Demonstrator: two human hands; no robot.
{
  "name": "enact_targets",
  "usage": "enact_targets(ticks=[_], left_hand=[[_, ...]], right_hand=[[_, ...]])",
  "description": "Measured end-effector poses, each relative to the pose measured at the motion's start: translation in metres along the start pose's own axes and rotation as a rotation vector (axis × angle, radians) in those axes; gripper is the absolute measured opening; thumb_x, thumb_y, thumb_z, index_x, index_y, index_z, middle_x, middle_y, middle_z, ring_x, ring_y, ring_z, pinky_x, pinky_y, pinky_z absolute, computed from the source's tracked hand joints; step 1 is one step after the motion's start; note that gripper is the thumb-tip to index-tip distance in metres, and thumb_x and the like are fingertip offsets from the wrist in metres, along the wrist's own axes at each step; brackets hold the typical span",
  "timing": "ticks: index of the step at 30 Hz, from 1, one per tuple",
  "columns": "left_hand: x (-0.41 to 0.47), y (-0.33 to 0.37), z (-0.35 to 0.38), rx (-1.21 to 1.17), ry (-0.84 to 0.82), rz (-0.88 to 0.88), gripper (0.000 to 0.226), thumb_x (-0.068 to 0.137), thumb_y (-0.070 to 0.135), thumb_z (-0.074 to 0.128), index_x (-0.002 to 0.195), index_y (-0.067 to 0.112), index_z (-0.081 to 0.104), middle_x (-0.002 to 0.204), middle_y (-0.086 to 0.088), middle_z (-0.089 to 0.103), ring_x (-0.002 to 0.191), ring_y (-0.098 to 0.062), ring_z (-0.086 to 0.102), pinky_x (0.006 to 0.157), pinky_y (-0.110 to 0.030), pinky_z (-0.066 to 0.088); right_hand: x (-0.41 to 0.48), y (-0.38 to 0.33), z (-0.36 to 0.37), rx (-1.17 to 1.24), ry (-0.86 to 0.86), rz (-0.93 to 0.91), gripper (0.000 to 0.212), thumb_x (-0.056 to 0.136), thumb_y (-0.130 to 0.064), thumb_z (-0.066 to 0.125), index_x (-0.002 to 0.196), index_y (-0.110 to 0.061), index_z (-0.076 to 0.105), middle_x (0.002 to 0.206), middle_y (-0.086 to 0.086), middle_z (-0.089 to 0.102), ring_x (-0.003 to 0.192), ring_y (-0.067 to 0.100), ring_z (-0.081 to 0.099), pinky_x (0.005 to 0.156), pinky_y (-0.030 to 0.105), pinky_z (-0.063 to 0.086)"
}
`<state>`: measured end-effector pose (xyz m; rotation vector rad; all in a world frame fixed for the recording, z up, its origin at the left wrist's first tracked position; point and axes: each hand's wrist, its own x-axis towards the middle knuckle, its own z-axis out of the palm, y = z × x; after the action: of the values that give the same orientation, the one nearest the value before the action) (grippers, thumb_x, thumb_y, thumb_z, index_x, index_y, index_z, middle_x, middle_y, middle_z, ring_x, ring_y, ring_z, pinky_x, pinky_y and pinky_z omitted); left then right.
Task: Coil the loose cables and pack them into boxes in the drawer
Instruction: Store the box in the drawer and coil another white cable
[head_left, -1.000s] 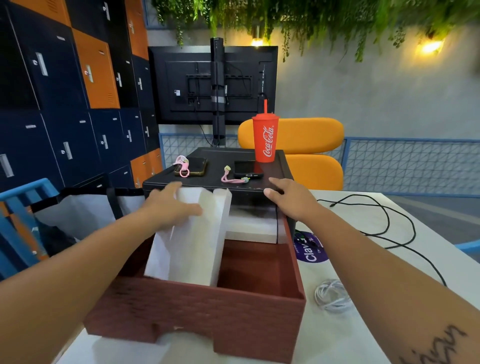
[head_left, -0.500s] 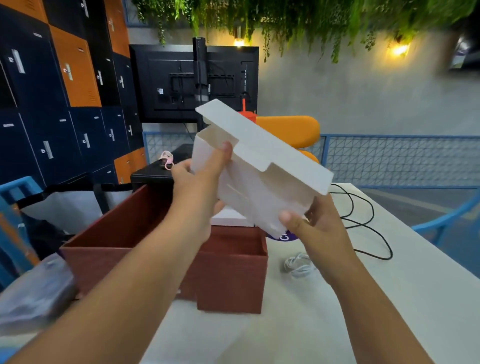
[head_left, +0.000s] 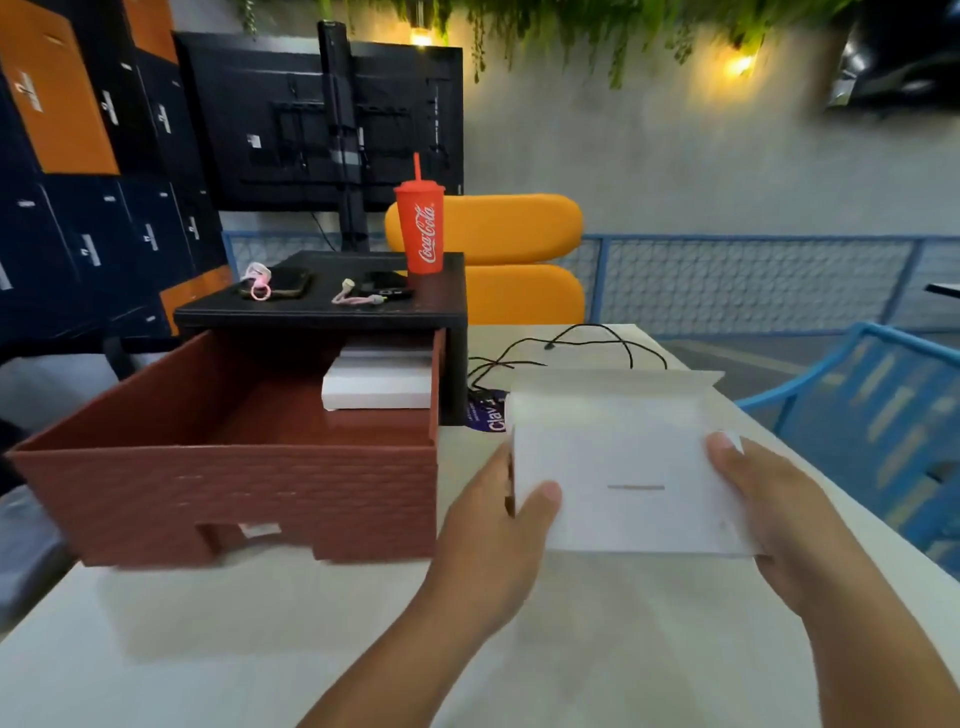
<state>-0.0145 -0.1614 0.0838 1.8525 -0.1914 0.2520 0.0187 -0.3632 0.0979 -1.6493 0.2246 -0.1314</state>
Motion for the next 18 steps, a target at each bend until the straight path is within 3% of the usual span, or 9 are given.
enact_targets(ticks=[3,5,7,9,11,14,18], left_hand=[[-0.013,-0.025,0.009,0.07,-0.061,-0.132,0.026,0.091,0.025,0.053,0.109,0.044,0.055,0.102,0.027,0.063,0.093,0.013,0.056,0.077,-0.006,0.041],[-0.019,-0.037,0.011,0.09,-0.082,-0.192,0.027,0.09,0.023,0.053,0.108,0.042,0.057,0.1,0.025,0.065,0.091,0.011,0.058,0.075,-0.007,0.041],[-0.022,-0.043,0.01,0.143,-0.07,-0.227,0.024,0.089,0.023,0.053,0.106,0.04,0.058,0.1,0.021,0.066,0.091,0.009,0.058,0.072,-0.006,0.041],[-0.025,-0.05,0.008,0.185,-0.07,-0.244,0.02,0.087,0.026,0.054,0.102,0.037,0.06,0.099,0.015,0.068,0.091,0.004,0.06,0.076,-0.01,0.045],[-0.026,-0.057,0.005,0.177,-0.096,-0.254,0.016,0.084,0.031,0.056,0.098,0.035,0.064,0.097,0.009,0.07,0.092,-0.004,0.063,0.083,-0.019,0.048],[-0.027,-0.062,-0.002,0.155,-0.1,-0.232,0.024,0.075,0.039,0.054,0.091,0.028,0.068,0.093,0.002,0.071,0.09,-0.013,0.065,0.083,-0.027,0.049],[-0.022,-0.051,-0.025,0.083,0.084,-0.069,0.015,0.073,0.035,0.063,0.086,0.039,0.07,0.09,0.01,0.069,0.076,0.005,0.061,0.068,-0.01,0.046]], right_hand=[[-0.003,0.015,-0.002,-0.261,0.03,0.048,0.03,0.097,-0.028,0.042,0.073,-0.015,0.053,0.083,0.003,0.058,0.08,0.023,0.055,0.082,0.037,0.043],[-0.004,0.026,0.0,-0.402,0.015,0.038,0.03,0.096,-0.023,0.04,0.069,-0.017,0.052,0.073,0.003,0.055,0.068,0.02,0.051,0.063,0.031,0.041],[-0.004,0.037,0.004,-0.466,-0.027,0.05,0.029,0.096,-0.019,0.039,0.074,-0.016,0.057,0.073,0.005,0.057,0.066,0.022,0.052,0.056,0.028,0.041],[0.0,0.05,0.008,-0.581,-0.065,0.082,0.027,0.097,-0.021,0.04,0.107,-0.011,0.062,0.106,0.01,0.063,0.095,0.027,0.057,0.081,0.035,0.047],[0.004,0.057,0.011,-0.72,-0.079,0.102,0.043,0.098,-0.026,0.041,0.138,-0.01,0.041,0.142,0.009,0.044,0.127,0.027,0.043,0.105,0.034,0.034],[0.006,0.056,0.016,-0.8,-0.08,0.076,0.05,0.097,-0.027,0.043,0.143,-0.012,0.032,0.148,0.007,0.036,0.135,0.025,0.035,0.106,0.029,0.027],[0.009,0.038,0.024,-0.8,-0.018,-0.051,0.054,0.093,-0.03,0.052,0.142,-0.018,0.035,0.145,0.006,0.04,0.13,0.023,0.042,0.104,0.032,0.032]])
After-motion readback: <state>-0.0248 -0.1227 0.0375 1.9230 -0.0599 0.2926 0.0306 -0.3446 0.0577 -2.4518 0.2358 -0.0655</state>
